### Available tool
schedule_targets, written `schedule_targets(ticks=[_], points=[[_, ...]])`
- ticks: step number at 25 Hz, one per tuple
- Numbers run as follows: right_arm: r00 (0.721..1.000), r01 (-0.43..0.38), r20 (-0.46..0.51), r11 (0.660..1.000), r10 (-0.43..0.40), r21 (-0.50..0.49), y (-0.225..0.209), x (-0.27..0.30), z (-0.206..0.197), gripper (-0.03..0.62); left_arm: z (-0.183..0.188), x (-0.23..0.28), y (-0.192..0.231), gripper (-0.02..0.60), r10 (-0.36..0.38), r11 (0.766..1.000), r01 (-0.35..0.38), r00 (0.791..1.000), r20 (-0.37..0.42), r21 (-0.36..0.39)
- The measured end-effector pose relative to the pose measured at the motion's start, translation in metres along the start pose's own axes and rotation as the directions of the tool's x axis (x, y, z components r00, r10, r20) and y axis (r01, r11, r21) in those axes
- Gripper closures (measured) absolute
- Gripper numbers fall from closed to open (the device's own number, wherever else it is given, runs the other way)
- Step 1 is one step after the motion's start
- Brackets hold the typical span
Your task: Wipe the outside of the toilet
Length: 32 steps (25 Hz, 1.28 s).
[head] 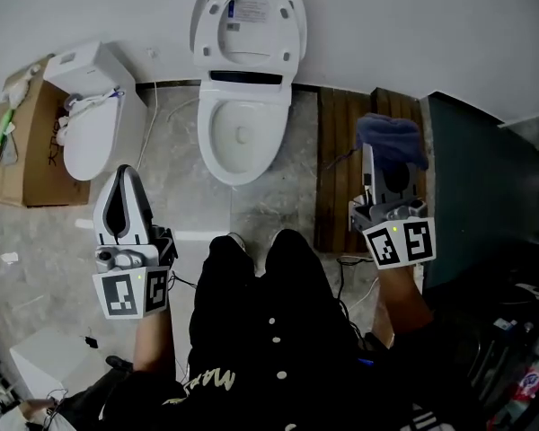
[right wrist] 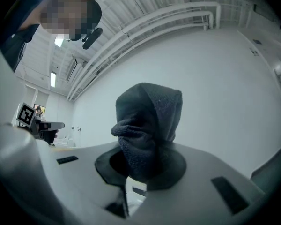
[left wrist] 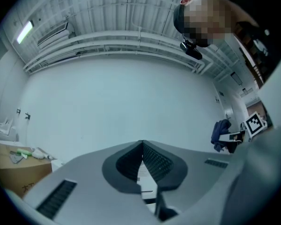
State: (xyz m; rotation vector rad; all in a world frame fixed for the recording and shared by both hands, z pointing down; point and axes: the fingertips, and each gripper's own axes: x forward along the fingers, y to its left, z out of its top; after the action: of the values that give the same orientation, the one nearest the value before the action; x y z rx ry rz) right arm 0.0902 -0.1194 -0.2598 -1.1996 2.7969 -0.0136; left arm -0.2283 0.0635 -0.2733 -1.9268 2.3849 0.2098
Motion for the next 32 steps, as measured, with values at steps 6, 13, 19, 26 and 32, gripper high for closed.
schedule_targets(ticks=[6,13,19,26,32], points=[[0.999,0.054,0.009,0.998,-0.054,-0.014,-0.010,-0.025,0.034,0.553,0.028,-0.014,-0.007,0.571,0.011,1.000,-0.011,1.000,-0.024,0.008],[0.995,0.101,-0.011,0.995,-0.101,-0.022,-0.023,-0.051,0.053,0.553,0.048,-0.028,-0.004,0.571,0.025,0.999,-0.024,0.999,-0.044,0.024],[0.992,0.123,-0.007,0.991,-0.124,-0.049,-0.038,-0.065,0.068,0.553,0.063,-0.034,0.004,0.571,0.031,0.998,-0.030,0.999,-0.031,0.046],[0.986,0.164,-0.006,0.983,-0.165,-0.087,-0.058,-0.077,0.078,0.553,0.071,-0.045,0.028,0.571,0.096,0.993,-0.093,0.995,-0.036,0.076],[0.987,0.159,0.018,0.984,-0.158,-0.084,-0.067,-0.074,0.087,0.553,0.071,-0.059,0.051,0.571,0.146,0.985,-0.143,0.989,-0.028,0.093]])
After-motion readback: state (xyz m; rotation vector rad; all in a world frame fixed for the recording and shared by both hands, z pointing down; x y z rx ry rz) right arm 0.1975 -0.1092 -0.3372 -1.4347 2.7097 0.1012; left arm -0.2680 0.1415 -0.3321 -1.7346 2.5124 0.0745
